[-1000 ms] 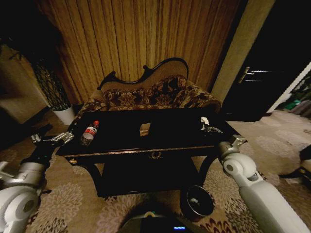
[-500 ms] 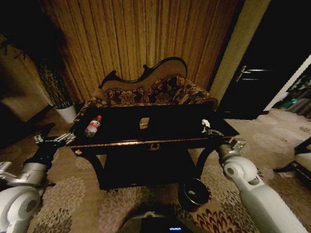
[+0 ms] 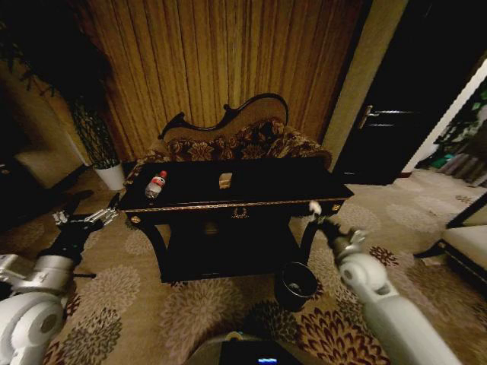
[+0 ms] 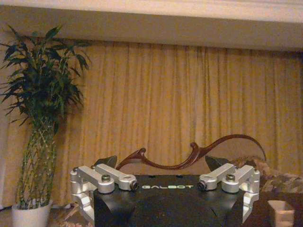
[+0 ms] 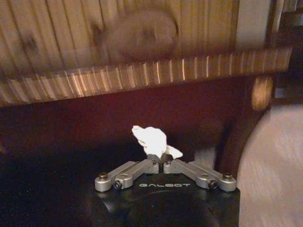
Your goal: Move to the front of the table and place the trash on the table into the trash bin.
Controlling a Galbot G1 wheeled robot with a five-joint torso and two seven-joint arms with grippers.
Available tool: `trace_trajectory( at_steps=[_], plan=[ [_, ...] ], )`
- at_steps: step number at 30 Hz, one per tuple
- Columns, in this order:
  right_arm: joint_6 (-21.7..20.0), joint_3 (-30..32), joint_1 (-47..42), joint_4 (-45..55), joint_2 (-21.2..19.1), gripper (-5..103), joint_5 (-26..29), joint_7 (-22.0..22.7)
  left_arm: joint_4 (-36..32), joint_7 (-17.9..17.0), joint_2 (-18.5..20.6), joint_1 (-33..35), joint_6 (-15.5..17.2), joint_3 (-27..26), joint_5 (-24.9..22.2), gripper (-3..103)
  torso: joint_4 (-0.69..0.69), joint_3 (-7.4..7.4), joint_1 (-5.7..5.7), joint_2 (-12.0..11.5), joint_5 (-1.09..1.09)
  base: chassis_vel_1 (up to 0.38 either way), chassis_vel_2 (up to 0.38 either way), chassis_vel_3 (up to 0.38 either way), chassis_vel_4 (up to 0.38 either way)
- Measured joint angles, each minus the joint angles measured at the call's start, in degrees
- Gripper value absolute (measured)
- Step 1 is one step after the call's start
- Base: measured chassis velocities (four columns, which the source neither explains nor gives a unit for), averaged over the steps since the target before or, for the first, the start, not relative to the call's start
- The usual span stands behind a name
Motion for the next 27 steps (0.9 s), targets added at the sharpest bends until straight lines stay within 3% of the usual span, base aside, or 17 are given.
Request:
trace_trajectory(
  at_steps=[7, 11, 19, 21, 22, 26, 27],
  plan=[
    [4.2, -2.6, 5.4, -24.3, 5.8, 0, -10.1, -3.7, -0.5, -0.1, -0.3, 0.1, 0.0, -0.3, -0.1, 100, 0.02, -0.02, -0.03, 0.0, 0.0, 0.0, 0.0, 0.0, 0.0],
    [6.2, -2.5, 7.5, -33.2, 7.5, 0, -13.3, -5.0, -0.8, -0.2, -0.5, 0.3, 0.0, -0.4, -0.1, 100, -0.01, -0.03, -0.06, 0.0, -0.01, 0.0, 0.0, 0.0, 0.0],
    [7.3, -2.3, 8.1, -36.6, 8.6, 0, -15.0, -5.6, -1.6, -0.2, -0.8, 0.9, 0.1, -0.7, -0.1, 100, 0.01, -0.03, -0.05, 0.0, -0.02, 0.0, 0.0, 0.0, 0.0],
    [7.4, -2.3, 8.1, -37.1, 9.0, 5, -16.2, -5.6, -1.9, -0.2, -0.9, 1.0, 0.1, -0.8, -0.1, 100, 0.01, -0.03, -0.05, 0.0, -0.02, 0.0, 0.0, 0.0, 0.0],
    [7.5, -2.3, 8.1, -37.3, 9.2, 16, -16.5, -5.6, -2.0, -0.2, -1.0, 1.1, 0.1, -0.7, -0.1, 100, 0.01, -0.03, -0.06, 0.0, -0.02, 0.0, 0.0, 0.0, 0.0],
    [7.8, -2.1, 8.1, -37.5, 9.5, 16, -16.9, -5.6, -2.4, -0.3, -1.0, 1.1, 0.1, -0.7, 0.0, 100, 0.0, -0.03, -0.05, 0.0, -0.01, 0.0, 0.0, 0.0, 0.0],
    [8.0, -2.0, 8.1, -37.5, 9.5, 27, -16.9, -5.6, -2.5, -0.4, -1.0, 1.1, 0.1, -0.7, 0.0, 100, 0.0, -0.03, -0.05, 0.0, -0.01, 0.0, 0.0, 0.0, 0.0]
  ],
)
